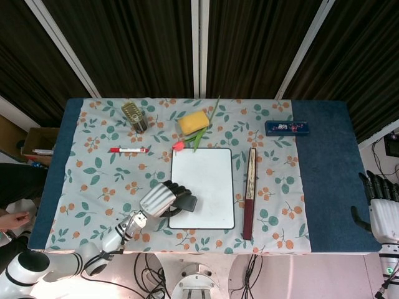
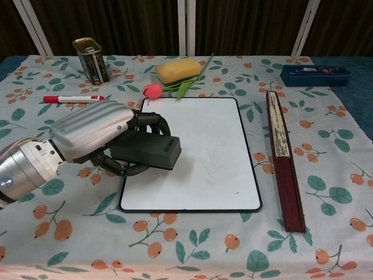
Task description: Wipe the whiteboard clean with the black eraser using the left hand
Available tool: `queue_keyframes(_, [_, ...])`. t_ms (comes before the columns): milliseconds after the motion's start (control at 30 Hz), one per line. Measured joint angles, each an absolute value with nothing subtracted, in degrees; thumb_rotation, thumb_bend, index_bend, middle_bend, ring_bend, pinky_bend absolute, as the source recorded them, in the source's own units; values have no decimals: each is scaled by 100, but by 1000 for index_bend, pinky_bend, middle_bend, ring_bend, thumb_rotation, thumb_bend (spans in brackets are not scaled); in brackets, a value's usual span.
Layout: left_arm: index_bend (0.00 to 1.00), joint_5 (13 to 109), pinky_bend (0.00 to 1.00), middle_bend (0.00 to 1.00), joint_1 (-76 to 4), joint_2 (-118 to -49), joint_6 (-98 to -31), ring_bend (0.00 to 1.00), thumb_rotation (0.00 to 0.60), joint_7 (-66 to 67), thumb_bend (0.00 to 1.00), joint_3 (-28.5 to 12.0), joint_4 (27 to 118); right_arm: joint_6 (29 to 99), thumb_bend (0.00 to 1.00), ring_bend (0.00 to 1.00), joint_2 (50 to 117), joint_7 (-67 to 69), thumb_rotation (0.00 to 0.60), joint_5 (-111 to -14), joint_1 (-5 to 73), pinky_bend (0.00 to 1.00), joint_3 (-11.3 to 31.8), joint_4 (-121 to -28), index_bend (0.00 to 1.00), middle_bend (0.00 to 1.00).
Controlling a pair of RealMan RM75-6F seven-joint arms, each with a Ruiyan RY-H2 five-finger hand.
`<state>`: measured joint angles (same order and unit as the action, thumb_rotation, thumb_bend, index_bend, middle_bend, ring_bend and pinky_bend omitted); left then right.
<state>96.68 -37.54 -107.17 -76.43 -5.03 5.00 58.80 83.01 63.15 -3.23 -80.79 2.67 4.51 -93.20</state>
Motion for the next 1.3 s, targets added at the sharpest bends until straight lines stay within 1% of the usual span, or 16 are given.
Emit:
queue_keyframes(233, [803, 9707, 692, 765, -3741, -11032, -7544, 623, 600, -418, 643, 444, 5633, 8326, 320, 0, 6304, -283, 600, -8045, 239, 0, 456, -9291, 0, 0])
queue_keyframes(433, [803, 9717, 692, 765, -3777, -11336, -7411, 623, 600, -423, 643, 375, 5213, 8300, 320, 0, 6291, -202, 600, -8034, 242, 0, 460, -9230, 0, 0])
queue_keyframes(733, [803, 9560, 692, 765, -3916, -11700, -7120, 623, 600, -544, 644, 124, 4701, 8268, 320, 0, 6292, -176, 600, -8004, 256, 0, 475, -9198, 0, 0])
queue_keyframes(933, [803, 9462, 691, 765, -4091, -11925, -7021, 623, 600, -650, 643, -101, 4293, 8294, 320, 0, 6296, -209, 600, -8015, 257, 0, 483, -9219, 0, 0])
queue_keyframes(1300, [802, 9166, 691, 765, -4625, -12241, -6831, 623, 600, -1031, 643, -662, 3431, 8334, 320, 0, 6268, -283, 600, -8008, 253, 0, 504, -9303, 0, 0])
